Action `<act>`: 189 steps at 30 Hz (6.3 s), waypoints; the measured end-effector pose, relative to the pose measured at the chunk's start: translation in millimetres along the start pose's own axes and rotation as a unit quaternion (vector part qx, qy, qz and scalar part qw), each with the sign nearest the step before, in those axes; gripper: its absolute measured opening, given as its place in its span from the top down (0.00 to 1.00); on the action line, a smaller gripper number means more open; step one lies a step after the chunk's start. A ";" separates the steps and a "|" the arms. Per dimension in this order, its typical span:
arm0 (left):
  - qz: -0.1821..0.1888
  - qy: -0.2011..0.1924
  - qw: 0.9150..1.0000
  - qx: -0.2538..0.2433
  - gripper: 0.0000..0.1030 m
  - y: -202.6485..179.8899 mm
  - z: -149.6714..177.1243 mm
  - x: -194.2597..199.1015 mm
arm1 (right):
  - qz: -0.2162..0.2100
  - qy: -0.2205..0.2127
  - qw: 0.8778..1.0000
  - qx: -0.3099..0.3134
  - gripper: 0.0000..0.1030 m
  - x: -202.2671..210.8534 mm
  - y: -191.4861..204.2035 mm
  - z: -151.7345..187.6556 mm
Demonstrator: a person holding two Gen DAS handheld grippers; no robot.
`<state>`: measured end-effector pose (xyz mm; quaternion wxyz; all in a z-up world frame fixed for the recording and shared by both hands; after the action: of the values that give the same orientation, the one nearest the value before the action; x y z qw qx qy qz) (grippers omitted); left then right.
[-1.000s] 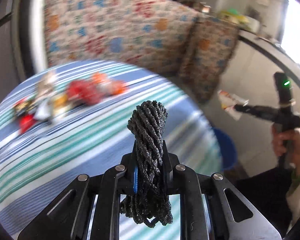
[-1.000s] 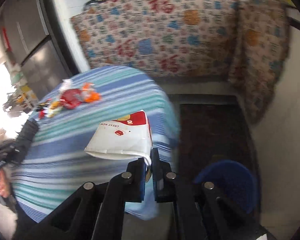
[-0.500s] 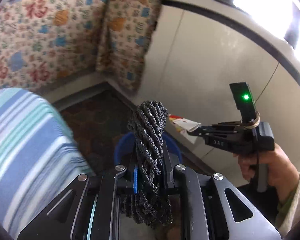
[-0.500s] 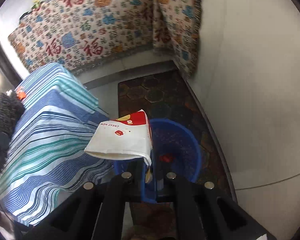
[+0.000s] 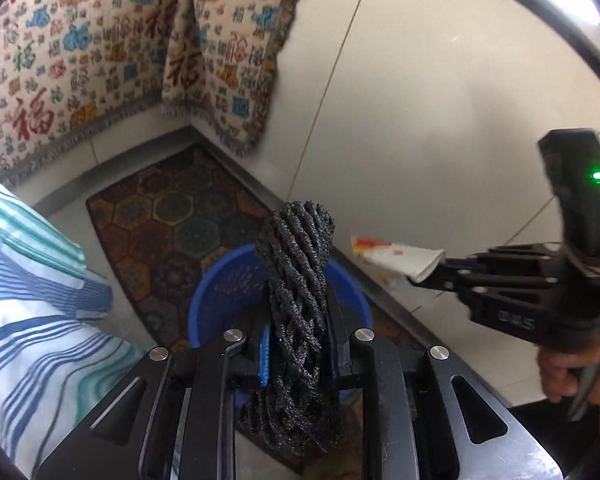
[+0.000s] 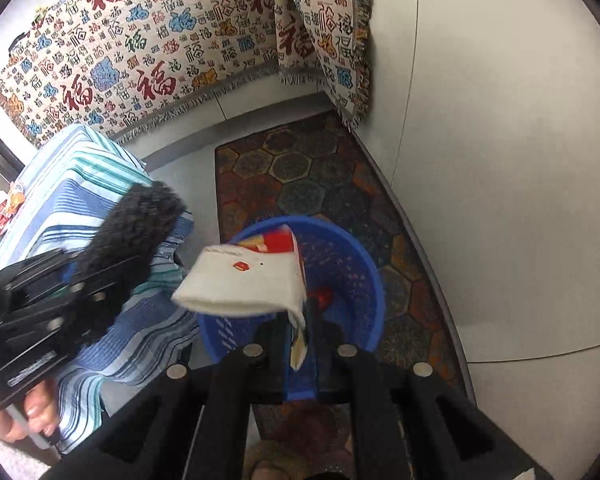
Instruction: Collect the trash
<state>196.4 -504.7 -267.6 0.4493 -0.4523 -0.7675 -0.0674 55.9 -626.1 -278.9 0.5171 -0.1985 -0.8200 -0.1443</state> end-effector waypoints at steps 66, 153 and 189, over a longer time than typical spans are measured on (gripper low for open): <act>-0.367 -0.057 0.881 0.294 0.01 436.4 199.7 352.0 | -0.097 -0.086 0.949 0.287 0.24 -31.2 471.0 -15.5; -0.382 -0.059 0.869 0.308 0.00 438.2 271.4 414.8 | -0.110 -0.078 0.948 0.288 0.05 -28.4 481.3 -7.4; -0.337 -0.078 0.892 0.291 0.21 432.8 224.7 400.0 | -0.156 -0.045 0.947 0.279 0.01 -21.3 493.8 -22.4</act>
<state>307.1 115.1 -230.4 0.4497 -0.0194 -0.8917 0.0472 316.3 -205.5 -273.2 0.4856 0.0775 -0.8705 0.0201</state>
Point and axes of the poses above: each gripper's, at about its wrist camera, not at the fingertips, and x roughly against the way its jaws point, y to its left, z to its underside, the point moved 8 cm from there along -x, roughly the way its jaws point, and after that the axes turned 3 degrees about x, right-handed, at the moved point
